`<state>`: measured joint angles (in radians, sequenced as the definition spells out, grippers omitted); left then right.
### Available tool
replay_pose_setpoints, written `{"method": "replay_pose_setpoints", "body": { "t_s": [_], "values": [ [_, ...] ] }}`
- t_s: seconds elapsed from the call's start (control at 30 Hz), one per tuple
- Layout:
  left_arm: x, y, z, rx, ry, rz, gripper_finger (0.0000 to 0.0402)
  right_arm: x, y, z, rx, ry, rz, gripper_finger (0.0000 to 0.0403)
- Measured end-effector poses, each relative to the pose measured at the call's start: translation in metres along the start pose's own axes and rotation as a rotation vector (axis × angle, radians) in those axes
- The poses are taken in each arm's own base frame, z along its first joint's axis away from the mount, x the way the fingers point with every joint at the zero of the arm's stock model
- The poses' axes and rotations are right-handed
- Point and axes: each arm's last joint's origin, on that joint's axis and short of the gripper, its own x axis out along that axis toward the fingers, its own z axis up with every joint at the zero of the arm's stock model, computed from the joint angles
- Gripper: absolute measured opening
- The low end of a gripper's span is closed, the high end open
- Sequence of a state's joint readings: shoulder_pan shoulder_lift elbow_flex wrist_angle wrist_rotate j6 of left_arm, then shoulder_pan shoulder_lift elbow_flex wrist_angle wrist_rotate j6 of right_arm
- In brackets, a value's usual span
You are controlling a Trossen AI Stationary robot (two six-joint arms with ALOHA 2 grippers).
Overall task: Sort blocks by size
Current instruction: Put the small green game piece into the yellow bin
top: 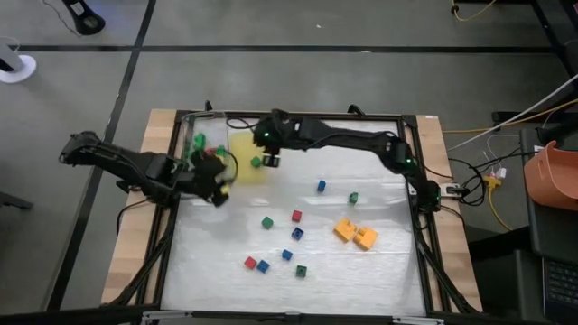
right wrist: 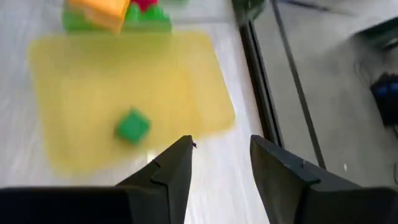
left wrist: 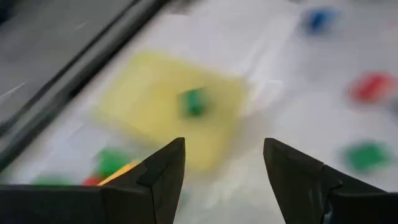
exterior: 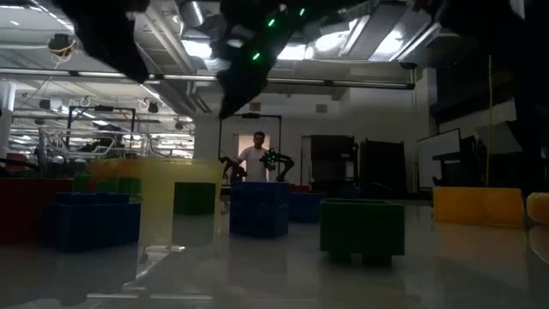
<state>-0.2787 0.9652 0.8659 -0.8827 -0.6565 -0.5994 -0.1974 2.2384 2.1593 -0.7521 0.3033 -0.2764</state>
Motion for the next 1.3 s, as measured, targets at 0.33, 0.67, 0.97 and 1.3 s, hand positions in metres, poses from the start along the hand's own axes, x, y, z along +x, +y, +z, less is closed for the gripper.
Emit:
{"method": "replay_pose_setpoints", "body": {
  "t_s": [0.33,0.67,0.97,1.3],
  "values": [
    [0.025,-0.064,-0.011,0.337,-0.215,-0.326,0.0204,-0.092,-0.022,-0.019,0.019,0.209,0.060,0.0161],
    [0.083,-0.093,-0.020,0.373,-0.049,-0.469,0.0204,-0.149,-0.015,-0.032,0.040,0.322,0.069,0.0161],
    [0.117,-0.097,-0.030,0.557,0.037,-0.553,0.0204,-0.173,0.023,-0.037,-0.060,0.404,0.122,0.0161],
    [0.139,-0.093,-0.031,0.613,0.054,-0.640,0.0204,-0.191,0.057,-0.036,-0.151,0.380,0.167,0.0161]
  ]
}}
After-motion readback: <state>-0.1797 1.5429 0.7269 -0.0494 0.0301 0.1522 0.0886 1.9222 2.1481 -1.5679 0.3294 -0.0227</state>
